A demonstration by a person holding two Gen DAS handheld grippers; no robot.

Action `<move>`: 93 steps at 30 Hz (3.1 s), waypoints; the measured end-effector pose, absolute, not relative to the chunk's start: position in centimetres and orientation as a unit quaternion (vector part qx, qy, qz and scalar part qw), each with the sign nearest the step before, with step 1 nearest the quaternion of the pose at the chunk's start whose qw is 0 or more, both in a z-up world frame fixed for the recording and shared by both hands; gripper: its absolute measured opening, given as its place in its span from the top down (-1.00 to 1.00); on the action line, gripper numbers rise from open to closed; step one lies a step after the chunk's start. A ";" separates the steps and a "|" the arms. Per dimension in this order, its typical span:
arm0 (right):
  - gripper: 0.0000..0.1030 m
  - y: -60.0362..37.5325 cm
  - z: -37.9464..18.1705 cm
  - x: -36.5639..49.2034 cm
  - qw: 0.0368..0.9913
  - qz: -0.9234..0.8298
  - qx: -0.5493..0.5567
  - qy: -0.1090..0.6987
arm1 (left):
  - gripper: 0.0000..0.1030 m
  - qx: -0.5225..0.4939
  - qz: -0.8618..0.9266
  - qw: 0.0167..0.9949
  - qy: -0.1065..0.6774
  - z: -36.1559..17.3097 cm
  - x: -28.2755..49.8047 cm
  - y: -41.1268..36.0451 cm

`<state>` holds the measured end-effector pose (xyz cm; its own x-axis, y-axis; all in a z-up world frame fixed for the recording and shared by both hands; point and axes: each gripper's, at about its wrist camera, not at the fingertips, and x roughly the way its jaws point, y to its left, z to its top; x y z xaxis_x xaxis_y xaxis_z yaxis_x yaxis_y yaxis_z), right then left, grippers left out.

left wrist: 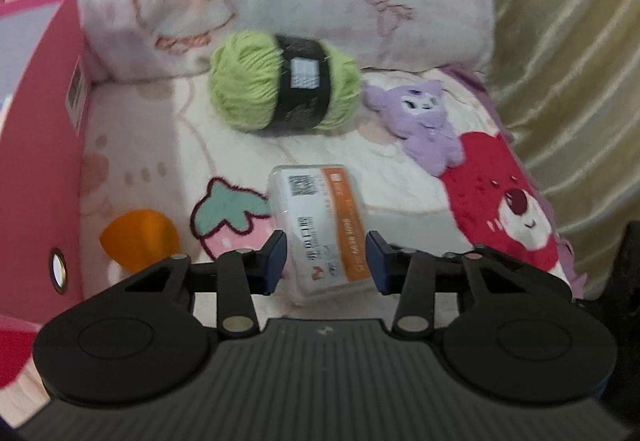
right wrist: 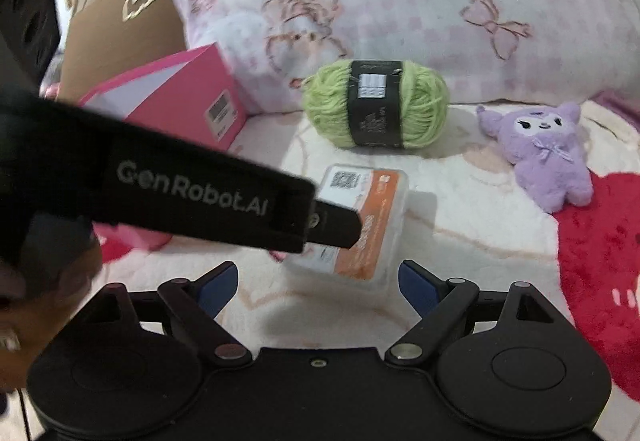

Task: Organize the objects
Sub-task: 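Lower the left gripper onto the clear orange-labeled box and close on it, then lift the clear box with the left gripper and carry it toward the pink box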

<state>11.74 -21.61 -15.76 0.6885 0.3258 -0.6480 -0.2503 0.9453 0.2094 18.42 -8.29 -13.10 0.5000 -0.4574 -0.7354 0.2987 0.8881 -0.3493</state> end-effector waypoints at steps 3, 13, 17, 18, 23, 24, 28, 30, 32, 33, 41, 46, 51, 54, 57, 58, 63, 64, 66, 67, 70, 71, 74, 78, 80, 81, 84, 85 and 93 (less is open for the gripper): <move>-0.75 -22.5 -16.0 11.9 0.921 0.154 0.072 0.349 | 0.35 -0.101 -0.206 0.855 0.464 -14.0 19.1 -8.0; -0.78 -22.6 -16.6 12.1 0.922 0.156 0.059 0.348 | 0.57 -0.219 -0.235 0.810 0.492 -15.3 20.0 -6.4; -0.75 -22.7 -16.6 12.3 0.920 0.152 0.047 0.357 | 0.56 -0.186 -0.232 0.818 0.493 -15.2 19.8 -7.5; -0.66 -22.8 -16.6 12.4 0.920 0.150 0.043 0.358 | 0.56 -0.180 -0.230 0.821 0.491 -15.1 19.8 -7.7; -0.31 -22.9 -17.0 12.8 0.916 0.134 0.019 0.377 | 0.35 -0.161 -0.226 0.827 0.489 -15.2 20.2 -8.2; -0.31 -22.8 -16.9 12.7 0.916 0.134 0.015 0.377 | 0.26 -0.160 -0.226 0.827 0.489 -15.3 20.4 -8.3; -0.31 -22.9 -17.1 12.7 0.916 0.135 0.012 0.378 | 0.21 -0.170 -0.217 0.826 0.491 -15.6 20.8 -8.7; -0.31 -23.1 -17.2 12.9 0.914 0.134 0.016 0.381 | 0.18 -0.153 -0.211 0.844 0.468 -15.7 19.9 -9.5; -0.30 -23.1 -17.3 13.0 0.914 0.135 0.017 0.383 | 0.17 -0.132 -0.209 0.856 0.453 -15.6 19.2 -10.1; -0.30 -23.1 -17.4 13.0 0.914 0.135 0.015 0.383 | 0.17 -0.137 -0.204 0.857 0.453 -15.6 19.1 -10.1; -0.31 -23.4 -17.3 12.9 0.917 0.141 0.017 0.372 | 0.22 -0.159 -0.184 0.858 0.452 -15.7 18.2 -10.3; -0.31 -22.4 -16.9 12.0 0.919 0.143 -0.029 0.365 | 0.32 -0.169 -0.184 0.847 0.469 -14.9 17.7 -9.9; -0.31 -21.9 -16.2 10.8 0.914 0.158 -0.040 0.371 | 0.34 -0.164 -0.185 0.843 0.477 -14.4 16.1 -9.2; -0.31 -21.4 -16.1 10.1 0.911 0.170 -0.041 0.373 | 0.34 -0.164 -0.179 0.844 0.479 -14.2 15.1 -8.6; -0.31 -21.2 -16.0 9.5 0.906 0.169 -0.008 0.388 | 0.32 -0.132 -0.178 0.851 0.476 -13.9 13.8 -8.7; -0.31 -21.0 -16.3 9.3 0.900 0.171 0.007 0.401 | 0.32 -0.097 -0.176 0.856 0.476 -13.7 13.3 -9.3; -0.31 -20.5 -16.3 8.5 0.894 0.174 0.029 0.411 | 0.32 -0.089 -0.170 0.857 0.478 -13.3 12.4 -8.7; -0.31 -20.7 -16.2 8.4 0.891 0.175 0.048 0.415 | 0.32 -0.099 -0.170 0.856 0.478 -13.3 12.4 -8.3; -0.31 -20.5 -16.2 8.2 0.890 0.180 0.051 0.416 | 0.34 -0.114 -0.173 0.854 0.478 -13.3 12.1 -7.5; -0.31 -20.3 -16.1 8.0 0.890 0.183 0.045 0.415 | 0.34 -0.118 -0.173 0.853 0.479 -13.3 11.9 -7.3; -0.31 -19.3 -16.0 7.1 0.885 0.190 0.033 0.425 | 0.34 -0.136 -0.170 0.841 0.494 -13.4 11.4 -6.3; -0.31 -19.0 -16.0 6.6 0.884 0.192 0.026 0.426 | 0.34 -0.145 -0.170 0.835 0.502 -13.5 11.2 -5.8; -0.31 -17.9 -15.7 5.7 0.881 0.207 0.015 0.426 | 0.36 -0.158 -0.171 0.823 0.519 -13.2 10.5 -4.3; -0.32 -16.9 -15.0 5.4 0.872 0.221 0.026 0.436 | 0.36 -0.164 -0.168 0.821 0.521 -12.5 9.5 -2.8; -0.32 -16.6 -14.8 5.0 0.868 0.226 0.025 0.441 | 0.36 -0.166 -0.168 0.816 0.527 -12.4 9.1 -2.3; -0.32 -16.4 -14.8 4.7 0.867 0.228 0.019 0.443 | 0.36 -0.166 -0.171 0.813 0.532 -12.3 8.9 -2.1; -0.32 -16.2 -14.5 4.0 0.864 0.238 0.009 0.444 | 0.36 -0.163 -0.175 0.807 0.539 -12.1 8.1 -1.6; -0.32 -16.1 -14.3 3.8 0.863 0.240 0.008 0.444 | 0.36 -0.163 -0.176 0.808 0.538 -11.9 7.9 -1.5; -0.32 -15.2 -11.6 2.7 0.878 0.230 0.015 0.420 | 0.35 -0.178 -0.187 0.811 0.525 -9.5 7.1 0.3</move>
<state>2.67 -15.25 -11.64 0.5411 0.4158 -0.7310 -0.3901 0.8941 0.2199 7.05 0.33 -9.48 0.3780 -0.4900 -0.7855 0.1166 0.8669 -0.4847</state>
